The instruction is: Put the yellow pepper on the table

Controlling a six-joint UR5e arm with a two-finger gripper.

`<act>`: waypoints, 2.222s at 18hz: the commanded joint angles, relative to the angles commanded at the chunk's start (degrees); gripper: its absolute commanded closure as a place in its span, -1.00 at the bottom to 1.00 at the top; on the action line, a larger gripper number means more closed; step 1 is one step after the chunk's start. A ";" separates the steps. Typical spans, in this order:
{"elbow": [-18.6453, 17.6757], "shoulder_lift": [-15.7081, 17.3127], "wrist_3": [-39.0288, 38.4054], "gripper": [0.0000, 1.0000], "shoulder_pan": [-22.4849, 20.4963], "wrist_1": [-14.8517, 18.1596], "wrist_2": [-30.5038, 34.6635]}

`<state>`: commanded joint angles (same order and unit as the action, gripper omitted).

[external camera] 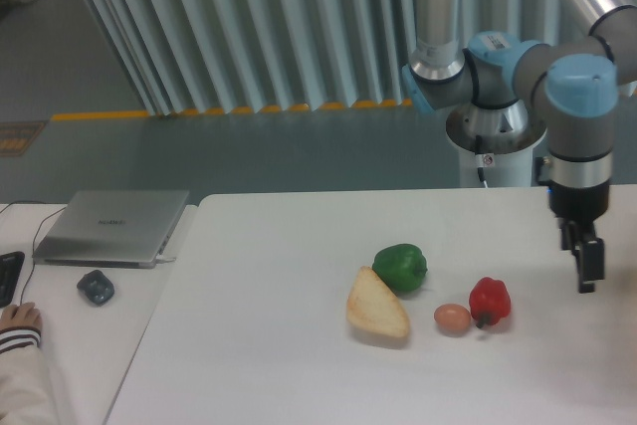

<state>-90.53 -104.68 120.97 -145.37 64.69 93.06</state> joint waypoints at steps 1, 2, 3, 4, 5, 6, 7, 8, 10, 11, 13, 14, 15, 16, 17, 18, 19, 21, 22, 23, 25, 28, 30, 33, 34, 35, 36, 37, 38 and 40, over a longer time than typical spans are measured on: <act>0.18 -0.26 2.14 -1.00 -0.09 0.09 1.15; 0.27 -0.44 3.29 -1.00 -0.09 0.09 2.12; 0.61 -0.44 4.35 -1.00 -0.18 0.09 3.17; 0.79 -0.53 6.36 -1.00 -0.18 0.09 4.22; 0.79 -0.44 9.42 -1.00 -0.27 0.09 5.98; 0.79 -0.53 12.93 -1.00 -0.27 0.00 7.91; 0.79 -0.62 15.75 -1.00 -0.27 -0.09 9.58; 0.79 -0.79 17.87 -1.00 -0.27 -0.17 10.99; 0.79 -1.32 21.39 -1.00 -0.27 -0.26 13.89; 0.79 -1.75 23.84 -1.00 -0.35 -0.26 14.95; 0.36 -2.11 26.93 -1.00 -1.40 -0.26 15.13; 0.44 -2.37 28.69 -1.00 -2.11 -0.35 15.05; 0.79 -2.72 32.01 -1.00 -3.24 -0.35 15.05; 0.88 -3.16 34.30 -1.00 -4.21 -0.35 15.05; 0.88 -3.77 36.15 -1.00 -5.18 -0.35 15.05; 0.97 -3.87 36.70 -1.00 -5.97 -0.35 15.05; 0.97 -3.96 38.62 -1.00 -7.11 -0.44 14.96; 0.88 -4.22 41.87 -1.00 -8.70 -1.05 14.96; 0.88 -4.57 42.67 -1.00 -9.40 -1.23 14.87; 0.97 -4.83 43.46 -1.00 -10.02 -1.40 14.78; 1.49 -5.53 45.74 -1.00 -10.81 -1.67 14.69; 1.85 -6.94 46.11 -1.00 -11.08 -2.72 14.78; 1.94 -7.82 46.11 -1.00 -11.34 -2.81 14.78; 2.64 -10.45 46.19 -1.00 -11.25 -2.81 15.05; 2.73 -10.89 46.37 -1.00 -11.34 -2.90 15.05; 2.73 -11.07 47.33 -1.00 -11.69 -2.81 15.13; 2.81 -11.16 48.47 -1.00 -12.13 -2.81 15.13; 2.82 -11.42 48.83 -1.00 -12.13 -2.81 15.13; 2.82 -11.60 48.92 -1.00 -12.13 -2.81 15.13; 2.90 -11.43 48.92 -1.00 -12.31 -2.72 15.05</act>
<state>-87.63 -116.11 169.89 -157.67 61.96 108.11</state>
